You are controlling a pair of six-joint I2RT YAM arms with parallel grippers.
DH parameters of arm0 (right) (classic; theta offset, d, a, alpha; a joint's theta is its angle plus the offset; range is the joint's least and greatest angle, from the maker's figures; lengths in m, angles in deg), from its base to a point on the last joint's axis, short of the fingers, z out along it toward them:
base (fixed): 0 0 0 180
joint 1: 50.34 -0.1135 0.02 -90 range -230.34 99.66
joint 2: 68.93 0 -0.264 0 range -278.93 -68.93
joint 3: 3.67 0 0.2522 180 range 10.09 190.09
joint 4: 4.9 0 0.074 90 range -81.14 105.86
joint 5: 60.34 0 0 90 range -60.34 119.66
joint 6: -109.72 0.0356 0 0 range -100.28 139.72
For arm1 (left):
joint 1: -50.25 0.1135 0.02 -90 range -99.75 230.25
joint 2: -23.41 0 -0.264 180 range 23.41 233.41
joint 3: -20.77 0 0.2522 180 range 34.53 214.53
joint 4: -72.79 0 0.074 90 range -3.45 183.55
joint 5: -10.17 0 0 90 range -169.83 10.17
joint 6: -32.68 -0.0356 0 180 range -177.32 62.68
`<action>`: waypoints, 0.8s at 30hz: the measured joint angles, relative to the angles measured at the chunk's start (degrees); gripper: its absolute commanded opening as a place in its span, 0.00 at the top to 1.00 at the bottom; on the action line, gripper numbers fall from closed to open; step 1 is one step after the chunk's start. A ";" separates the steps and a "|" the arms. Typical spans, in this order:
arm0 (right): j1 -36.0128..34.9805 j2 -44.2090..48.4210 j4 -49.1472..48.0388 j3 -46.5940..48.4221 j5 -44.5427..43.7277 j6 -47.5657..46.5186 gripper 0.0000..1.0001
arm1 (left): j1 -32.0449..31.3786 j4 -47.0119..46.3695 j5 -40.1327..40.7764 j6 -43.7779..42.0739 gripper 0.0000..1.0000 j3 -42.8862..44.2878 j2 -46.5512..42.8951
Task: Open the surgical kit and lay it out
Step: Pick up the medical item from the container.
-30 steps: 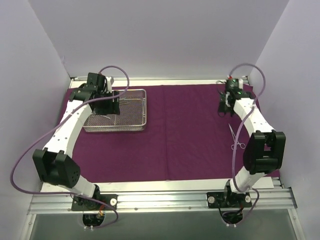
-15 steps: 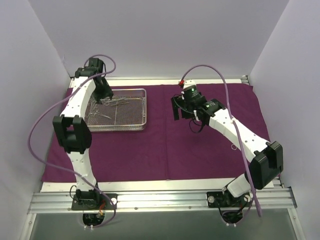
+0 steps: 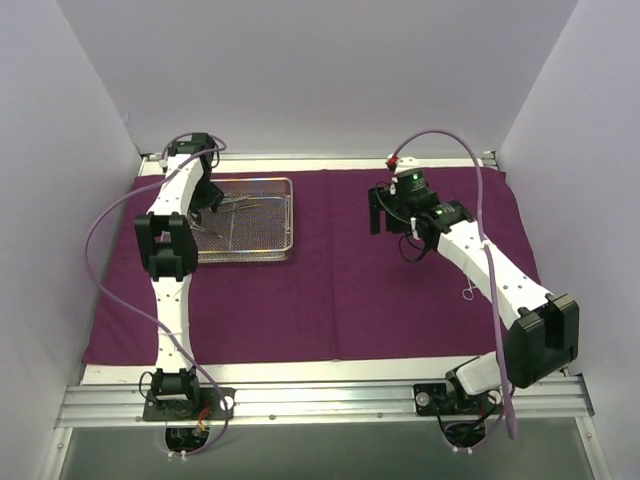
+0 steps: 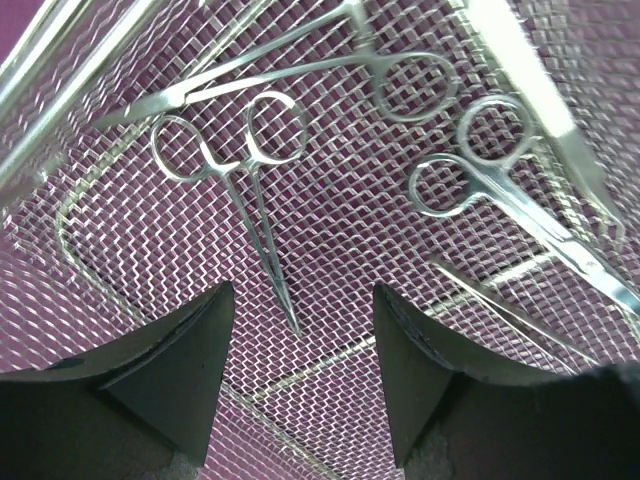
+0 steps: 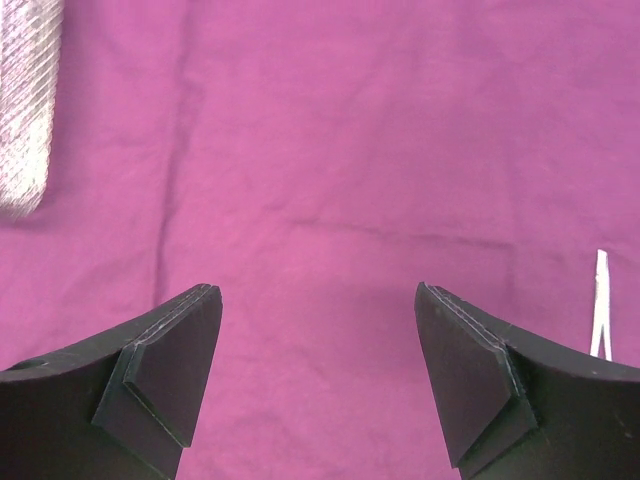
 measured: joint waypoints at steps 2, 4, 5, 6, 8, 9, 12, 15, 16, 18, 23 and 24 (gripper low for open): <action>1.77 0.00 -0.24 -0.02 0.35 0.31 0.20 | 0.02 -0.15 0.31 1.73 0.35 -1.92 -0.20; 2.73 0.00 -0.50 -0.11 0.57 0.66 0.20 | 0.22 -0.59 0.26 3.21 0.36 -4.39 -0.33; 2.75 0.00 -0.57 -0.17 0.70 0.74 0.20 | 0.37 -1.01 0.22 3.96 0.37 -5.90 -0.33; 2.73 0.00 -0.61 -0.26 0.87 0.85 0.20 | 0.57 -1.49 0.11 4.48 0.38 -7.58 -0.33; 2.73 -0.02 -0.66 -0.31 1.22 1.01 0.20 | 1.01 -2.58 -0.87 5.53 0.39 -9.70 -0.81; 2.71 -0.04 -0.66 -0.31 1.40 1.05 0.20 | 1.16 -3.32 -0.90 5.97 0.39 -10.67 -1.70; 2.69 -0.35 -0.66 -0.31 1.64 1.09 0.21 | 1.79 -5.53 -1.84 7.26 0.41 -13.31 -2.45; 2.69 -1.01 -0.59 -0.31 1.79 1.27 0.20 | 2.05 -6.34 -2.82 7.39 0.47 -13.86 -2.97; 2.69 -1.27 -0.55 -0.31 1.81 1.31 0.20 | 2.08 -6.58 -2.95 7.37 0.51 -13.84 -2.89; 2.69 -1.49 -0.44 -0.31 1.81 1.33 0.20 | 2.08 -7.06 -3.37 7.43 0.61 -13.84 -2.91; 2.69 -1.51 -0.42 -0.28 1.79 1.51 0.20 | 2.67 -12.57 -5.90 7.06 0.98 -17.88 -4.85; 2.69 -1.51 -0.37 -0.28 1.79 1.53 0.20 | 2.93 -13.35 -6.19 6.91 0.98 -19.08 -5.57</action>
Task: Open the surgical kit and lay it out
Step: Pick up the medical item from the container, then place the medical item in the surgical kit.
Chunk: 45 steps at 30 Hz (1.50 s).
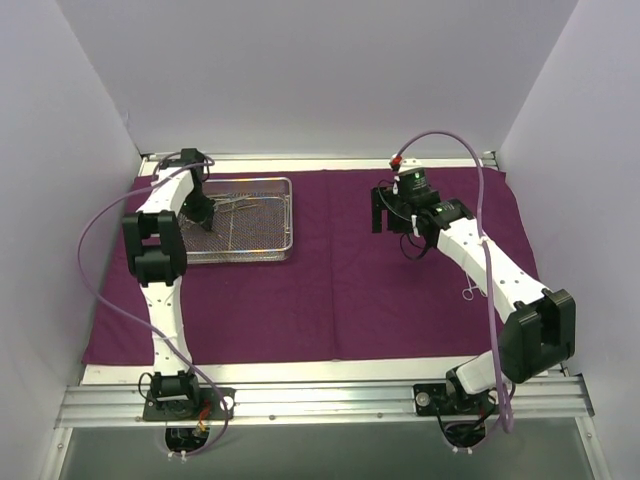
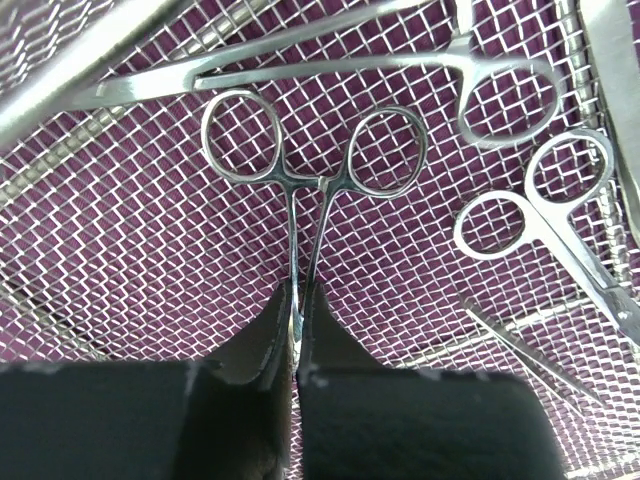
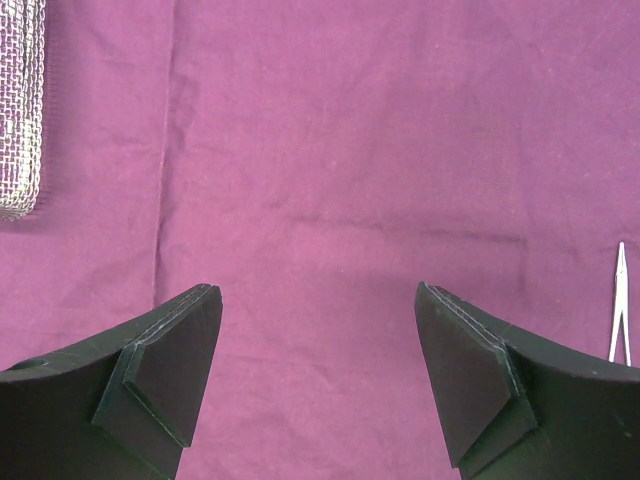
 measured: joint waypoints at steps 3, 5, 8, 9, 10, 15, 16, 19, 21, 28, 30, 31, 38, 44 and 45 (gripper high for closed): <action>0.00 0.02 0.00 0.02 -0.02 0.26 0.20 | 0.72 -1.70 -1.33 -0.46 0.98 -1.86 -1.14; 0.00 0.04 -0.02 0.02 -0.02 0.50 0.20 | 0.94 -2.54 -1.62 -0.74 0.98 -2.82 -1.70; 0.00 0.22 -0.07 0.02 0.02 0.83 0.20 | 1.01 -3.39 -1.75 -1.64 0.98 -3.69 -2.32; 0.00 0.26 -0.07 0.02 0.09 0.87 0.20 | 1.01 -3.45 -1.79 -2.03 0.98 -3.69 -2.40; 0.00 0.31 -0.09 0.02 0.28 0.92 0.20 | 1.01 -3.50 -1.81 -2.47 0.98 -3.69 -2.45; -0.02 0.50 -0.55 0.02 1.09 1.03 0.20 | 1.16 -4.26 -2.60 -6.73 0.98 -3.96 -2.95; -0.04 0.55 -0.68 0.02 1.29 1.03 0.20 | 1.27 -4.35 -3.21 -7.80 0.98 -3.96 -3.02; -0.13 0.76 -1.18 0.02 1.75 1.05 0.20 | 1.70 -4.72 -5.95 -10.45 0.98 -4.72 -3.93; -0.44 0.81 -1.51 0.02 1.90 1.07 0.20 | 2.03 -4.79 -7.67 -11.56 0.98 -6.05 -5.44; -1.18 0.85 -1.81 -0.07 2.93 1.07 0.21 | 2.19 -5.29 -12.85 -15.67 0.98 -8.15 -12.37; -1.18 0.72 -1.77 0.04 4.46 0.68 0.27 | 1.11 -5.53 -14.93 -17.73 0.98 -8.11 -14.32; -1.09 0.28 -1.31 0.55 5.84 0.44 0.28 | 0.26 -5.73 -16.11 -18.71 0.98 -8.09 -15.19; 0.07 -5.95 -2.05 6.21 18.40 1.05 0.25 | -10.69 -10.86 -29.33 -26.53 0.98 -11.69 -23.06; 0.42 -8.70 -4.02 8.92 29.97 5.66 0.21 | -17.46 -13.11 -37.75 -33.81 0.98 -21.59 -35.06; 0.44 -8.90 -5.14 9.01 32.13 7.04 0.21 | -18.34 -13.09 -38.03 -35.01 0.98 -22.80 -36.96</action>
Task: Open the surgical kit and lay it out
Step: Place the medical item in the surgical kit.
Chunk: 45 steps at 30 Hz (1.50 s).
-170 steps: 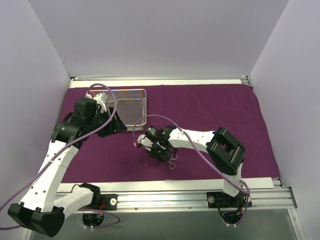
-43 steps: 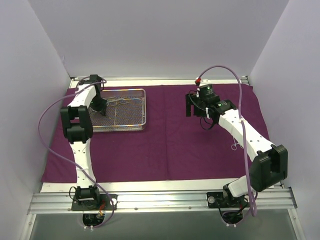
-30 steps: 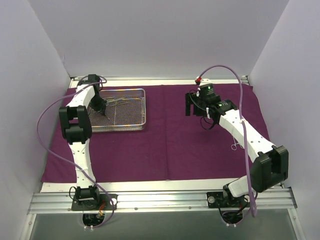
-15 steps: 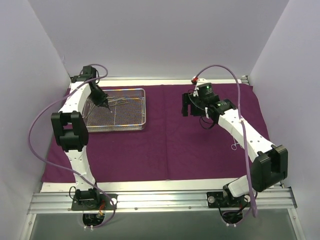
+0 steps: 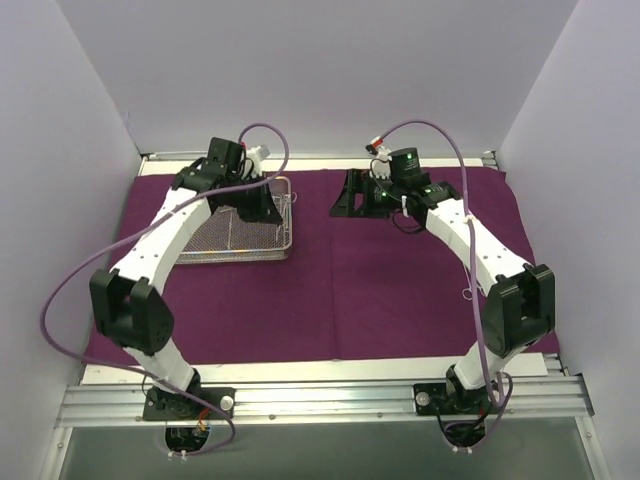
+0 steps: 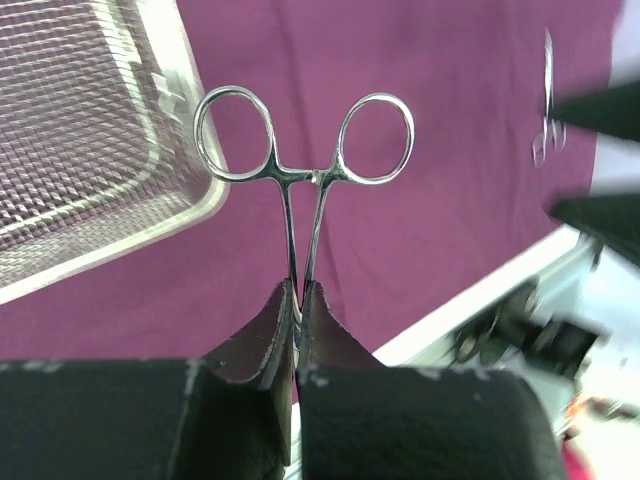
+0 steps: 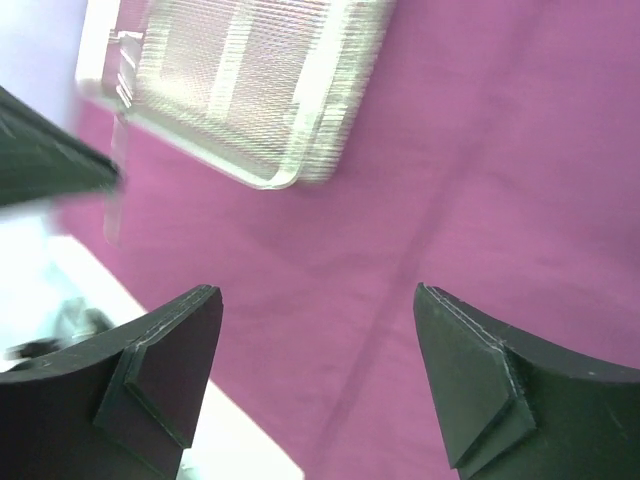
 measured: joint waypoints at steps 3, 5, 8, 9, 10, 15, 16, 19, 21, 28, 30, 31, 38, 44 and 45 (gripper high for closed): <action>-0.02 -0.76 -3.13 0.00 6.43 5.49 0.18 | -2.91 0.04 -0.28 -2.89 0.98 -2.43 -4.61; -0.02 -1.44 -5.46 0.00 10.03 9.05 0.17 | -4.94 0.09 -0.26 -4.44 0.98 -2.89 -6.12; -0.04 -3.23 -7.19 1.25 14.08 13.42 0.16 | -7.69 0.33 0.35 -6.51 0.98 -2.99 -6.47; -0.09 -4.04 -7.39 2.03 15.13 14.45 0.17 | -8.41 0.50 0.87 -7.08 0.98 -2.99 -6.38; -0.13 -4.94 -7.41 2.95 16.04 15.41 0.17 | -9.01 0.70 1.22 -7.61 0.98 -2.97 -6.34; -0.50 -7.67 -8.35 4.63 18.08 19.17 0.20 | -10.56 1.53 2.78 -10.01 0.98 -2.86 -5.84; -0.52 -7.91 -8.33 4.63 18.32 19.50 0.21 | -10.60 1.62 2.93 -10.25 0.98 -2.84 -5.62; -1.07 -8.68 -8.24 4.63 19.04 20.31 0.24 | -10.86 2.08 3.34 -11.13 0.98 -2.38 -4.74; -1.75 -9.16 -8.20 4.63 19.50 20.74 0.28 | -11.13 2.32 3.54 -11.56 0.98 -1.95 -4.22; -4.42 -10.91 -8.13 4.74 21.33 21.00 0.43 | -12.63 2.93 3.54 -13.00 0.98 -1.66 -4.09; -5.03 -11.78 -8.15 4.76 21.92 20.96 0.56 | -13.07 2.99 3.54 -13.22 0.98 -1.66 -4.09; -5.22 -12.15 -8.15 4.81 22.34 21.05 0.64 | -13.29 3.02 3.52 -13.33 0.98 -1.66 -4.09; -5.57 -12.66 -9.33 4.31 25.64 22.01 1.00 | -13.97 2.91 2.84 -14.34 0.60 -2.51 -4.87; -3.17 -7.13 -16.70 -4.59 26.99 26.12 1.00 | -12.79 -0.26 -0.83 -12.59 0.38 -11.78 -13.73; -2.60 -5.90 -18.69 -6.05 27.41 27.17 1.00 | -12.63 -1.09 -1.97 -12.04 0.37 -13.42 -15.39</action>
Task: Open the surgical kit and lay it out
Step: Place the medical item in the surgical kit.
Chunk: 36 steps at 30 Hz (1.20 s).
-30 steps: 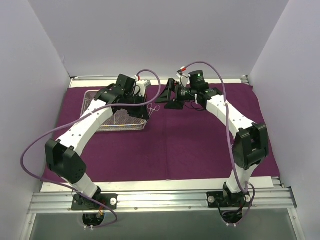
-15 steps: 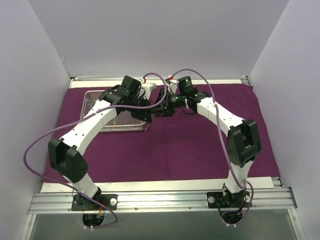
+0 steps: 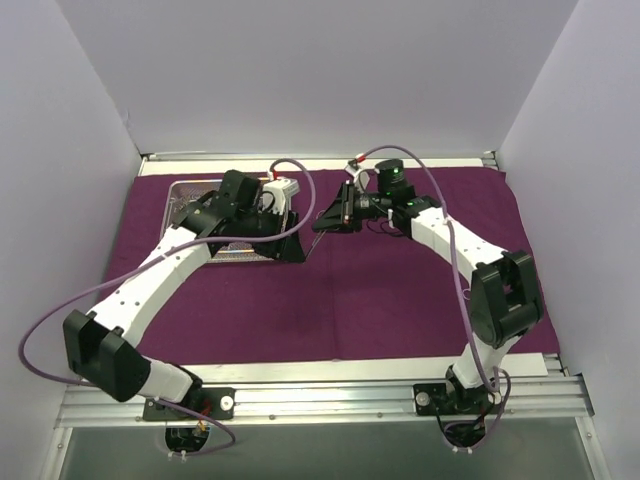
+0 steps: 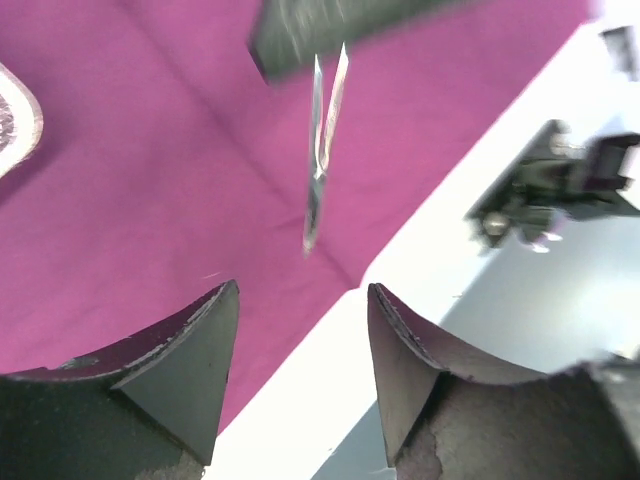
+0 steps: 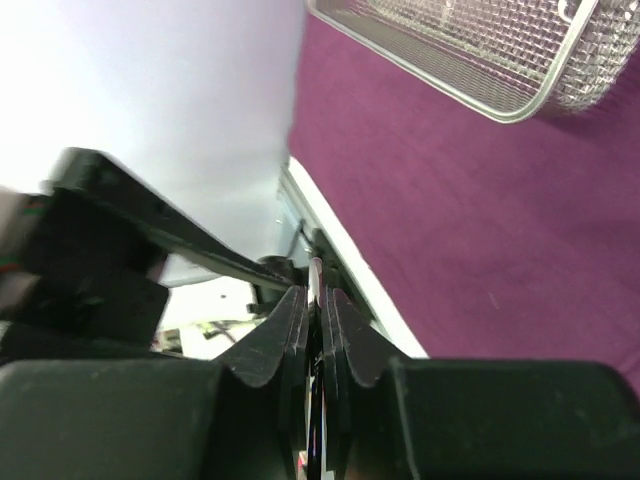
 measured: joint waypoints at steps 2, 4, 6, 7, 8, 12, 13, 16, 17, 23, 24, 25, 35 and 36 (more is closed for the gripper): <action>0.85 2.23 -3.65 -2.23 0.90 2.49 1.00 | 0.17 -2.97 -2.89 1.60 0.36 -3.50 -2.97; 1.38 4.28 -7.15 -3.56 1.75 4.42 1.00 | 0.17 -5.70 -5.46 3.28 0.35 -6.45 -4.98; 1.29 5.57 -9.55 -4.02 2.64 5.68 1.00 | 0.13 -7.63 -7.41 4.63 0.34 -7.96 -5.66; 1.16 6.05 -10.54 -4.11 3.04 6.16 1.00 | 0.11 -8.50 -8.13 5.20 0.34 -8.35 -5.66; 0.98 6.43 -11.39 -4.20 3.37 6.58 1.00 | 0.13 -9.25 -8.66 5.64 0.34 -8.66 -5.66; 0.42 7.13 -12.92 -4.83 4.31 7.52 1.00 | 0.13 -11.56 -9.81 6.91 0.33 -9.03 -5.68; 0.22 7.19 -12.98 -5.03 4.35 7.72 1.00 | 0.13 -11.91 -9.84 7.08 0.34 -9.03 -5.75; -0.31 7.19 -13.55 -5.53 4.48 8.37 1.00 | 0.13 -12.24 -9.70 7.15 0.34 -9.03 -6.19; -0.52 7.23 -13.75 -5.75 4.50 8.70 1.00 | 0.13 -12.24 -9.64 7.17 0.35 -9.03 -6.47; -1.62 7.45 -17.42 -7.23 4.50 12.39 1.00 | 0.13 -12.79 -11.19 7.34 0.98 -9.16 -7.61; -1.66 7.45 -17.94 -7.30 4.55 12.85 0.98 | 0.13 -13.09 -11.89 7.41 0.98 -9.38 -7.61; -1.66 7.50 -18.12 -7.34 4.52 13.20 0.86 | 0.20 -13.49 -12.55 7.48 0.98 -9.57 -7.63; -1.25 11.65 11.82 4.33 -15.28 -15.45 0.00 | 0.59 -10.58 -14.47 8.15 0.98 -13.20 -10.62; -1.25 13.90 14.05 4.02 -18.45 -19.37 0.00 | 0.70 -10.21 -14.67 8.17 0.98 -13.79 -11.50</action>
